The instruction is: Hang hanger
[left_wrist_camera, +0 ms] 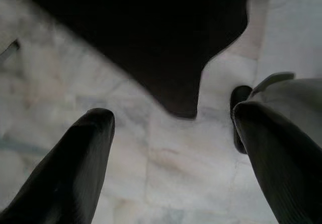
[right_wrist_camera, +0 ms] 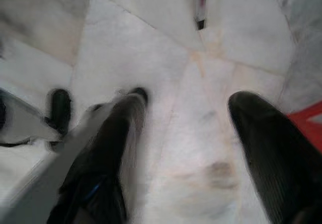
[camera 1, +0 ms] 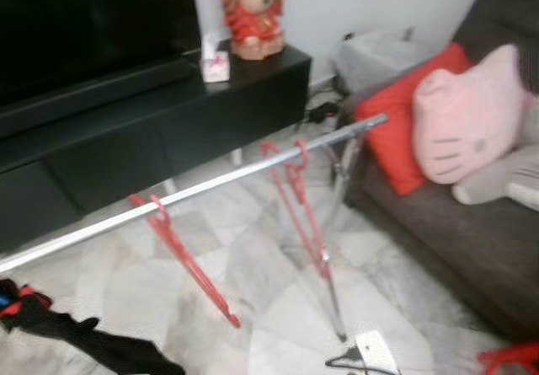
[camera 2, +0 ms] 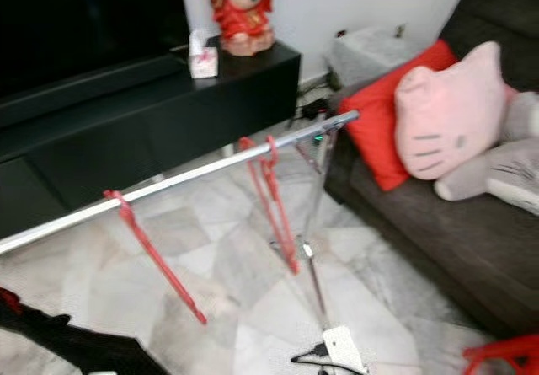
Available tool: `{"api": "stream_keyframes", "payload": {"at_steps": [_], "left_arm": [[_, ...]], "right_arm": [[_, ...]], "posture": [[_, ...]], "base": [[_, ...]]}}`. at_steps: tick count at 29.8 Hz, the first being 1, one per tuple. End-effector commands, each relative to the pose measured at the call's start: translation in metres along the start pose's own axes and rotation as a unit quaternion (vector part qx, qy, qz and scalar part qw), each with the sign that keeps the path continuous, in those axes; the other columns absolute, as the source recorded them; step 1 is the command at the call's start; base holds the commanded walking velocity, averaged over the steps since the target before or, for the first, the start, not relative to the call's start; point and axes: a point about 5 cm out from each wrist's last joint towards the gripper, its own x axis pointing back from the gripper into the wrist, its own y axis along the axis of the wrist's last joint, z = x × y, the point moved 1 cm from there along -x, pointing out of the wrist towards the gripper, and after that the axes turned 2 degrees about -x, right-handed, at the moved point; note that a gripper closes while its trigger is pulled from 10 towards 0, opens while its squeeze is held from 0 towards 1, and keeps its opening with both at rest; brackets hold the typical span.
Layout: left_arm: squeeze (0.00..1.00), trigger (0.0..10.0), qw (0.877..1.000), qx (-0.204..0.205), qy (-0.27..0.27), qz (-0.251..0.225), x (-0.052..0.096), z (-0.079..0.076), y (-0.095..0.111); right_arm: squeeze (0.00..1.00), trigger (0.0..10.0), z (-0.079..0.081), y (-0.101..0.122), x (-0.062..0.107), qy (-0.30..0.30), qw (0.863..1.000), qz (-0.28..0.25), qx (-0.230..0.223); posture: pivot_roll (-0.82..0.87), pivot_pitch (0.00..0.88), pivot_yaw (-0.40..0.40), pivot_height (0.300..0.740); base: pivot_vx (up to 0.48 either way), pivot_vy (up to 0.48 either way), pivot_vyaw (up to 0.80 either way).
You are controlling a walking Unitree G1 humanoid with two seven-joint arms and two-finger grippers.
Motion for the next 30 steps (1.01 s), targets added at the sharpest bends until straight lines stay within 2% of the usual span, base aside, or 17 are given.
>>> {"api": "stream_keyframes", "payload": {"at_steps": [1,30], "left_arm": [[0.0,10.0,1.0,-0.006,-0.005,0.002,0.0,-0.0011,-0.0002],[0.0,10.0,1.0,-0.015,-0.015,-0.001,0.0004,-0.0022,-0.0009]], "right_arm": [[0.0,10.0,-0.0023,-0.0036,0.0005,-0.003,1.0,0.005,-0.007],[0.0,10.0,-0.0021,-0.006,0.0006,-0.006,1.0,0.008,-0.006]], "posture": [[-0.08,0.0,0.041,0.74],[-0.1,0.0,0.045,0.74]], "base": [[0.0,0.0,-0.69],[0.0,0.0,-0.69]]}}
